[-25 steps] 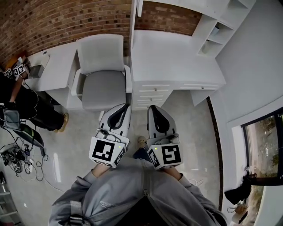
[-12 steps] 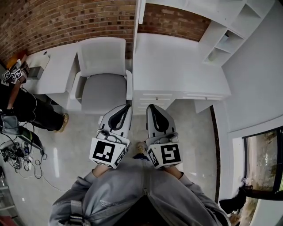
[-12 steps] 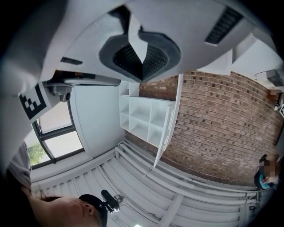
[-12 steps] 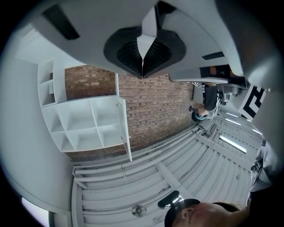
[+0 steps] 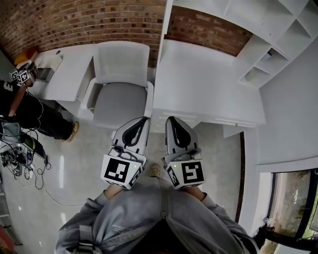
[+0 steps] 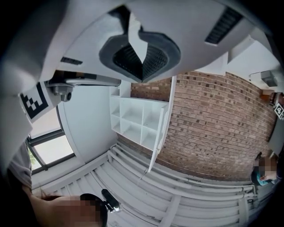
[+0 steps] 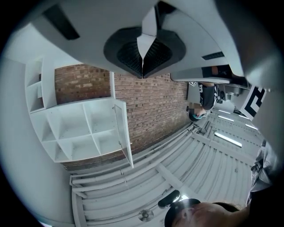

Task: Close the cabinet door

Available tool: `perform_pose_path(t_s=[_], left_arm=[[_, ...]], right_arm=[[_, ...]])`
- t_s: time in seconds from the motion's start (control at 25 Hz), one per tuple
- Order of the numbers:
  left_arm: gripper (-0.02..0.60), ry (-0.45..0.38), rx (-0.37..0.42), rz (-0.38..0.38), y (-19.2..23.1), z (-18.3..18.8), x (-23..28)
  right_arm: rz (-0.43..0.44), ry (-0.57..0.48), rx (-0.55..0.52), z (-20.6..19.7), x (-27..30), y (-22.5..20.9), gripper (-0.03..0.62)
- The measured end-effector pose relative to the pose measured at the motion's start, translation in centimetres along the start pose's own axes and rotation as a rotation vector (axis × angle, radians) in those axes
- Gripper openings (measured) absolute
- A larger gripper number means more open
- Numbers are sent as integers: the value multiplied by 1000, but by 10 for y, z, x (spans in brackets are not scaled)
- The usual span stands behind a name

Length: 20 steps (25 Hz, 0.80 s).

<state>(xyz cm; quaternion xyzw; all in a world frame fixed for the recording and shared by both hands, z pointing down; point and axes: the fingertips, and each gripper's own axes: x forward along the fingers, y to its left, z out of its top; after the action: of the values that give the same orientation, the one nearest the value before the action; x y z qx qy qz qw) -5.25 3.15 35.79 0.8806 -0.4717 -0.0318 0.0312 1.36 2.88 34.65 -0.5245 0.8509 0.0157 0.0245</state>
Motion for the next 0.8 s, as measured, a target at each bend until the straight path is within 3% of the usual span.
perform_pose_path(t_s=[0.48, 0.8], left_arm=[[6, -6, 16, 82, 0, -1, 42], [6, 14, -10, 93, 8, -6, 52]], right_arm=[[82, -15, 18, -5, 29, -41, 26], [95, 13, 40, -13, 41, -46, 26]])
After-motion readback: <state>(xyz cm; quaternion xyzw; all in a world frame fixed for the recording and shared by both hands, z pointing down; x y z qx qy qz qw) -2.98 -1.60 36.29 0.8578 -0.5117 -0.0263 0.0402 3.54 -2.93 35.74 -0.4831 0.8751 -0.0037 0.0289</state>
